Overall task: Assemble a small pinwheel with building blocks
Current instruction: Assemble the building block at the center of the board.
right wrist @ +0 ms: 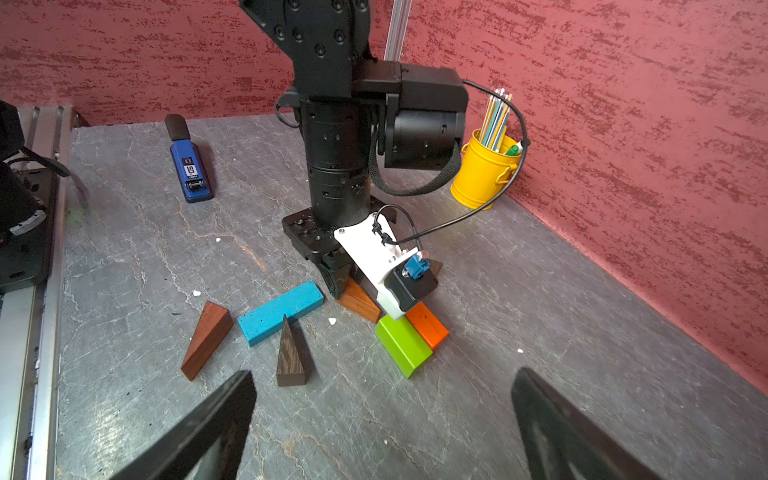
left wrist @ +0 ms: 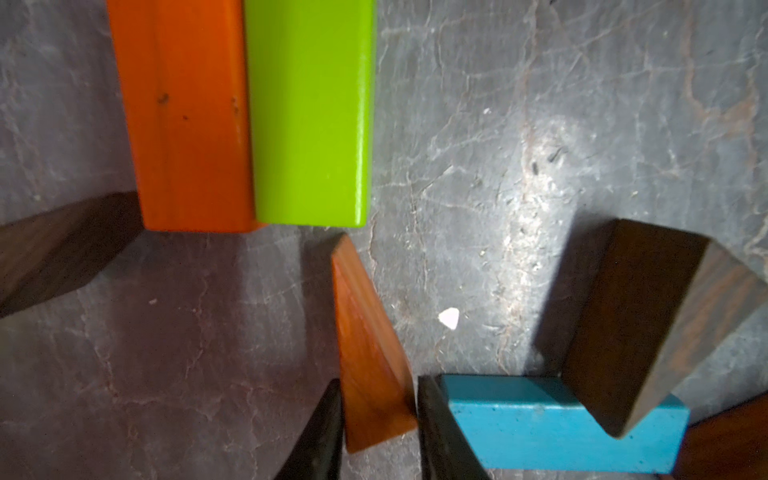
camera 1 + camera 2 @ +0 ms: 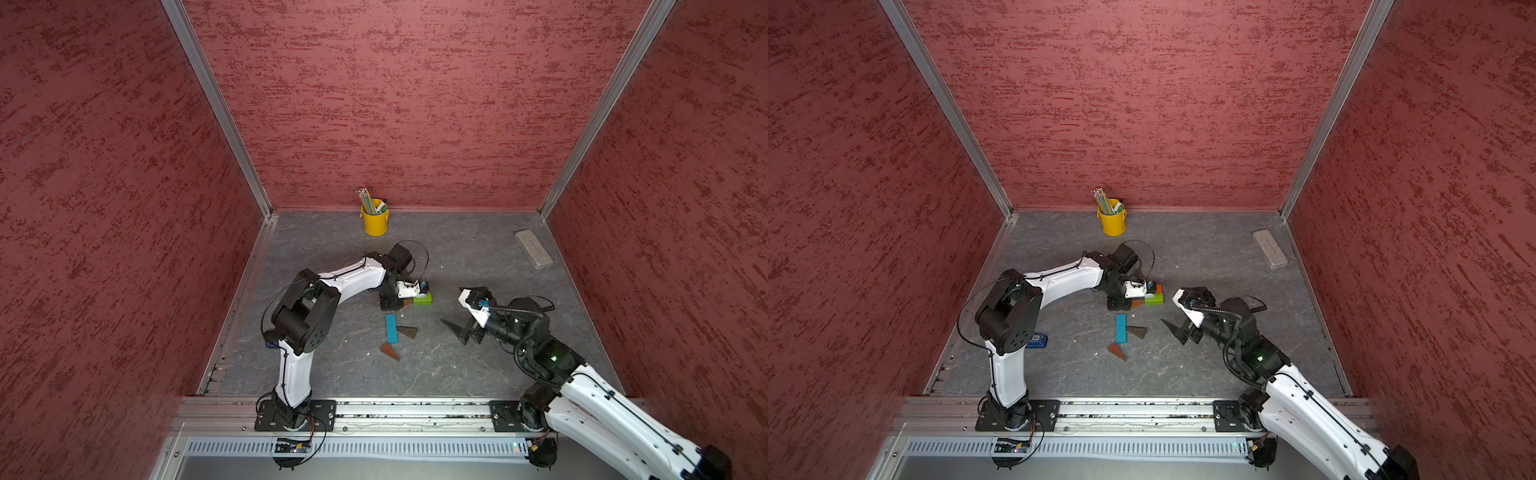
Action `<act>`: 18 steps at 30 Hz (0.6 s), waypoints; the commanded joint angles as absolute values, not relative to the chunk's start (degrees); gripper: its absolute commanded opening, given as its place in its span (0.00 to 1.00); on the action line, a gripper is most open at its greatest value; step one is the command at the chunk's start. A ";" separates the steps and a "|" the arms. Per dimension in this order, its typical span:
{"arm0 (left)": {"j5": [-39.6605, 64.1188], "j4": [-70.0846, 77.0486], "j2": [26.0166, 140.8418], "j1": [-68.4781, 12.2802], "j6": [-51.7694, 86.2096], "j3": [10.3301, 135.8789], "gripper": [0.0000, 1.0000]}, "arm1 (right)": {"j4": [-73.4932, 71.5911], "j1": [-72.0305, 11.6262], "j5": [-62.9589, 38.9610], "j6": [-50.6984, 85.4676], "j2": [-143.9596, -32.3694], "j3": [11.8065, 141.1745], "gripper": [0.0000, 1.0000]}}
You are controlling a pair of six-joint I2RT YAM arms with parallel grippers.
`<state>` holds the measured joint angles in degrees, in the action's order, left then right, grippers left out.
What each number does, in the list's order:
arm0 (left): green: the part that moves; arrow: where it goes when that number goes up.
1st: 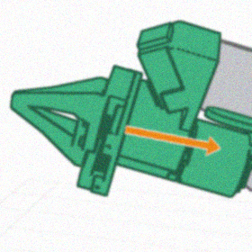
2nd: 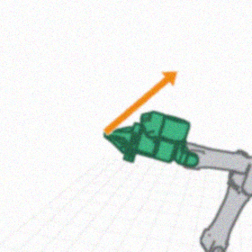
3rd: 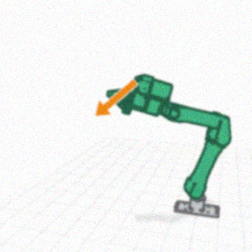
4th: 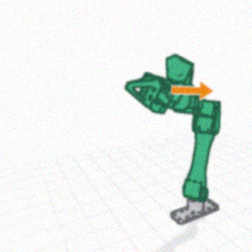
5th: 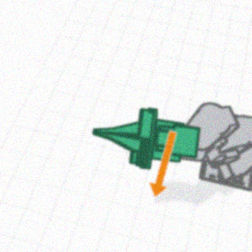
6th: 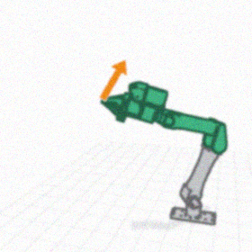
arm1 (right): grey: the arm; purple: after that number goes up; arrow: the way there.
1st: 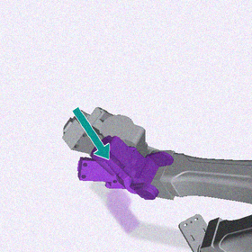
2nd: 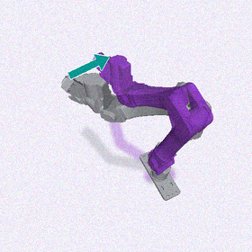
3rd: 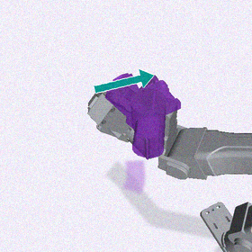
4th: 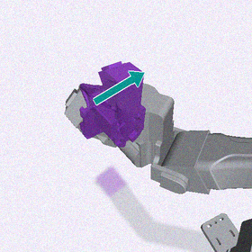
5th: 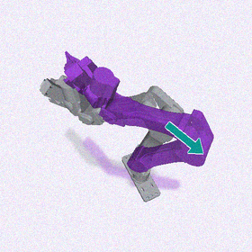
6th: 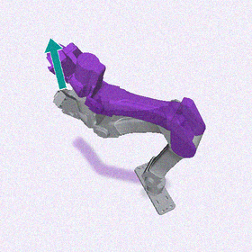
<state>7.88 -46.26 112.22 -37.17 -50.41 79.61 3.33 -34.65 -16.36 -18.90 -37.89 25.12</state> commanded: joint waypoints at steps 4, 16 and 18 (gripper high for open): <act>9.48 -43.47 111.63 -36.83 -50.19 79.31 0.44 | 3.08 -34.28 -17.05 -18.45 -38.21 25.98 0.98; 14.47 -36.93 99.97 -33.18 -47.02 74.07 1.00 | -5.01 -33.52 3.51 -8.58 -53.00 25.86 0.93; 14.62 -35.51 96.61 -32.38 -46.23 71.72 1.00 | -7.67 -32.32 3.85 -6.21 -56.14 25.52 0.87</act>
<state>12.01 -39.18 101.06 -33.52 -47.99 73.63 -2.44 -33.50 -2.46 -11.44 -53.76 25.19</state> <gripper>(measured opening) 0.990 0.885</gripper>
